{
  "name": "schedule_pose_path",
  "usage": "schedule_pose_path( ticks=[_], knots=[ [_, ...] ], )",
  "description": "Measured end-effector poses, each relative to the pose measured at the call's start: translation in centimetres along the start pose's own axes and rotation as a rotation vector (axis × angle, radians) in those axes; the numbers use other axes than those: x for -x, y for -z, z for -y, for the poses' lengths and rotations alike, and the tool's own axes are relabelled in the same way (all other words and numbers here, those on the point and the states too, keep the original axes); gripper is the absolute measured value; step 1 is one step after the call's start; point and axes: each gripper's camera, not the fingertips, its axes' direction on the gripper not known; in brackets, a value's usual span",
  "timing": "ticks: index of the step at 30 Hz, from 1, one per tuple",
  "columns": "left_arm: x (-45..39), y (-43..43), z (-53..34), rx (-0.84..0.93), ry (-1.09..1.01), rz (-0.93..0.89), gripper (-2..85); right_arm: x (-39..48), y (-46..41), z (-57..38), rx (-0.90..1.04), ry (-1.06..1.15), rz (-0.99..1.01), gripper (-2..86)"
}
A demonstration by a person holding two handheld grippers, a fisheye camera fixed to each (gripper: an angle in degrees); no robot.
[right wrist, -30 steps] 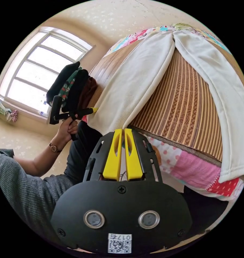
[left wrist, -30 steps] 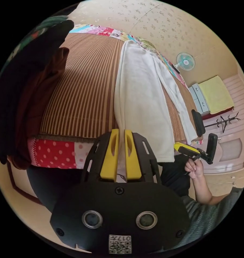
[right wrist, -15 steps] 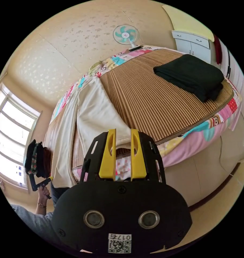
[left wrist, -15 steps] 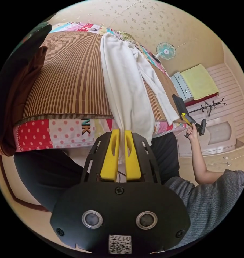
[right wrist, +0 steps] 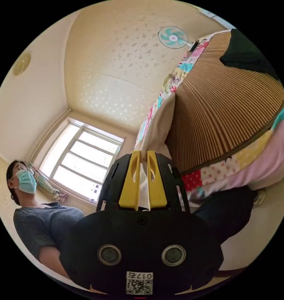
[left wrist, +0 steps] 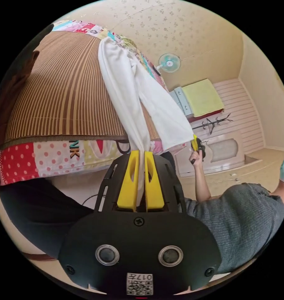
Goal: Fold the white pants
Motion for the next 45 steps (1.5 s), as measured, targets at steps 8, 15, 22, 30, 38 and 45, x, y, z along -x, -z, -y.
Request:
schedule_pose_path(
  ticks=[8,15,22,30,38,45],
  knots=[
    [2.8,4.1,-5.7,-0.084,0.259,0.335,4.8,5.8,2.5,-2.3,0.046,0.174,-0.346,2.3],
    [-8.1,6.1,1.4,-0.262,-0.074,0.086,10.2,16.1,-9.9,-4.2,0.361,0.545,0.031,2.1],
    [-10.1,-2.8,7.9,-0.003,-0.049,0.029,16.0,13.9,-21.1,-10.5,0.571,0.416,0.055,2.3],
    [-10.5,-1.1,7.8,0.006,-0.194,-0.071,2.2,12.0,-19.6,-11.7,0.601,0.366,0.106,2.5],
    [1.9,8.8,-1.1,-0.259,0.101,0.164,2.2,5.0,-17.7,-7.7,0.445,0.136,0.095,4.2],
    [2.6,6.0,-2.0,-0.16,0.019,0.341,2.8,4.1,-29.3,3.9,0.509,0.187,-0.244,9.1]
  ],
)
